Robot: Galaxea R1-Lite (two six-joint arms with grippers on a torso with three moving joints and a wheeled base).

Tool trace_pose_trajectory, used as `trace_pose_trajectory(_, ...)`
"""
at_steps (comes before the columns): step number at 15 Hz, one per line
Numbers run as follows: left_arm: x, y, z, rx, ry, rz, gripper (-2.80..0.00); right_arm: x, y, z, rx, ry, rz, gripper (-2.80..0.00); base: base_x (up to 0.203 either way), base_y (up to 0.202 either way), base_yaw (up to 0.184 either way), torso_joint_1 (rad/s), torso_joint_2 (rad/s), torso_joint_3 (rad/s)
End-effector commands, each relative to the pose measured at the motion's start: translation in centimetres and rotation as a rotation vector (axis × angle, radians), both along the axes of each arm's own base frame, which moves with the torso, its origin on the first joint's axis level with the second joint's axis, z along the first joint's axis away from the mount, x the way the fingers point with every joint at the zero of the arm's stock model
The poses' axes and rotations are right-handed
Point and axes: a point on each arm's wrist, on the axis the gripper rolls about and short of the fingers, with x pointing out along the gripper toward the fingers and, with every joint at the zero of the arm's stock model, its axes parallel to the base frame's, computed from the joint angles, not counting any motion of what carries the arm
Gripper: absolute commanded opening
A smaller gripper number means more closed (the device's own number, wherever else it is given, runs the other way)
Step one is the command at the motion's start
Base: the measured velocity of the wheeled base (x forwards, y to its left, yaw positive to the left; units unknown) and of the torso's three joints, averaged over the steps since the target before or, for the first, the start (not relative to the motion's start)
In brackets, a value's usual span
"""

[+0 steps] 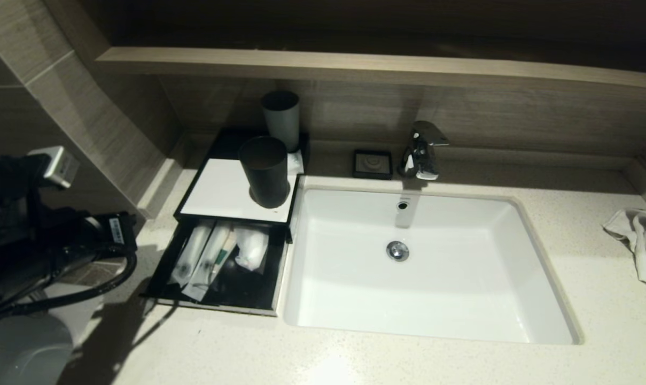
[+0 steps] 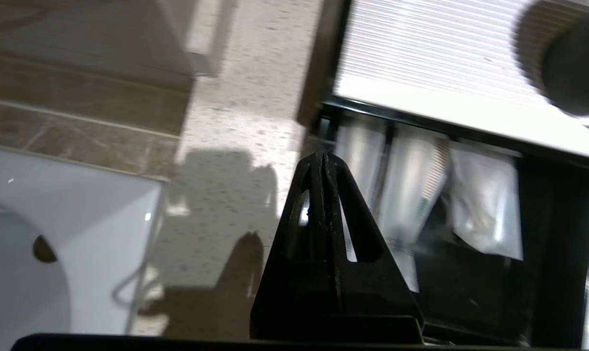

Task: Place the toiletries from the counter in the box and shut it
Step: Pick up the cup

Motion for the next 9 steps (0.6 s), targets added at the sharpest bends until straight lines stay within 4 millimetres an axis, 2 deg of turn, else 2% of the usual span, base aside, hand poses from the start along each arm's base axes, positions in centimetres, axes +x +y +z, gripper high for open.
trace_pose_trajectory(1,-0.2,-1.8,-0.1,0.001,0.002,-0.081,-2.8,0.0,0.0,0.0,0.001,0.0,0.0,-2.8,0.0,0.0,0.0,0.0,0.0,0.0)
trace_pose_trajectory(5,0.4,-4.7,-0.2,0.017,0.012,-0.185,-2.8,0.0,0.0,0.0,0.001,0.0,0.0,-2.8,0.0,0.0,0.0,0.0,0.0,0.0)
trace_pose_trajectory(9,1.1,-7.8,-0.3,0.044,-0.03,-0.2,-2.8,0.0,0.0,0.0,0.001,0.0,0.0,-2.8,0.0,0.0,0.0,0.0,0.0,0.0)
